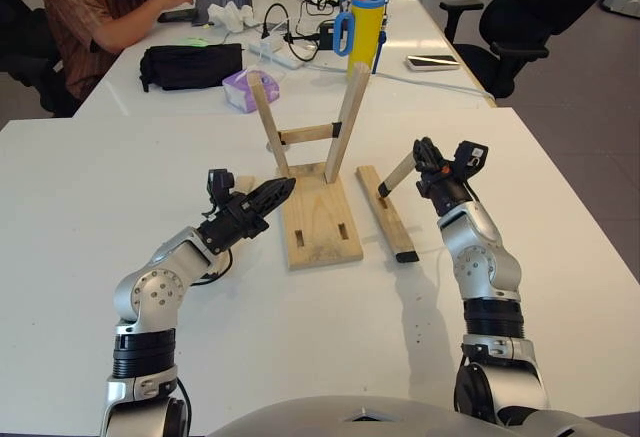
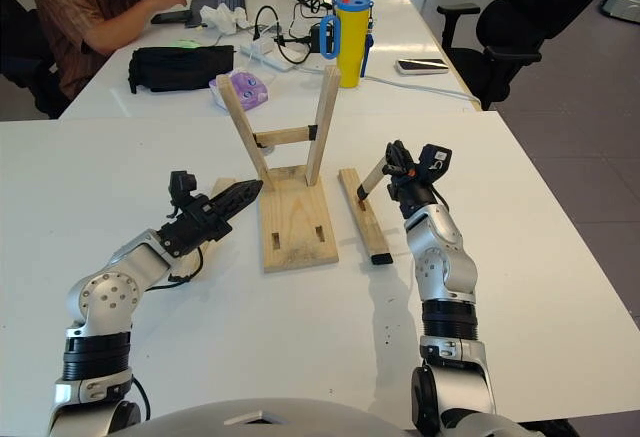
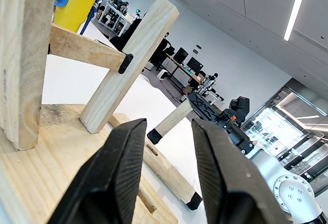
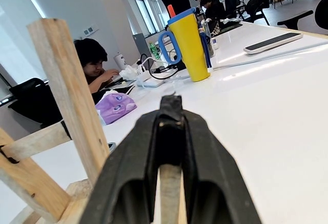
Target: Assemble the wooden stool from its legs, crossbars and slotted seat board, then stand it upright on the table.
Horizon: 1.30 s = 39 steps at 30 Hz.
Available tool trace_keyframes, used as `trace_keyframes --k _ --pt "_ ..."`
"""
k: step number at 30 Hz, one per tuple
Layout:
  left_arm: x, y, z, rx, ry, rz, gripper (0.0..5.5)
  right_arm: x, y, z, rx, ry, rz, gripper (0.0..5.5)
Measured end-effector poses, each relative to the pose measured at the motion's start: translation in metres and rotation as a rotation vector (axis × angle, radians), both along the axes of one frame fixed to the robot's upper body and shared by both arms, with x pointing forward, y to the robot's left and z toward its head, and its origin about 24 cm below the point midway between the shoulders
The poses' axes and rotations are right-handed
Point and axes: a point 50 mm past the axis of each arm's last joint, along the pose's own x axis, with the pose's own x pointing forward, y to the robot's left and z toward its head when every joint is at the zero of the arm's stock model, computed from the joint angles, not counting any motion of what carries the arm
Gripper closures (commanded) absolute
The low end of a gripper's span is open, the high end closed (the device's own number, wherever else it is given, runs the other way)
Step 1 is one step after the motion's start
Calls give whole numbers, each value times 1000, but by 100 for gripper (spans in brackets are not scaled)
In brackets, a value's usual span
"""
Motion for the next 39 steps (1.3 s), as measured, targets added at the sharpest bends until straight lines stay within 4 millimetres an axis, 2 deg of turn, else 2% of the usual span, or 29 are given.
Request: trace_keyframes --k 13,23,27,35,39 --pt "-2 1 2 1 -4 14 389 -8 0 -7 -14 52 -5 508" --pt "-2 1 2 -5 -1 17 389 -7 6 -7 -177 23 -57 508" --pt "-2 1 2 -9 3 23 389 -11 9 -13 -201 19 -78 508" --pt "-2 0 3 -15 5 30 389 -16 26 -25 -390 -31 -22 508" --pt "-2 -1 3 -17 6 31 389 -15 29 -25 -419 -41 -6 508"
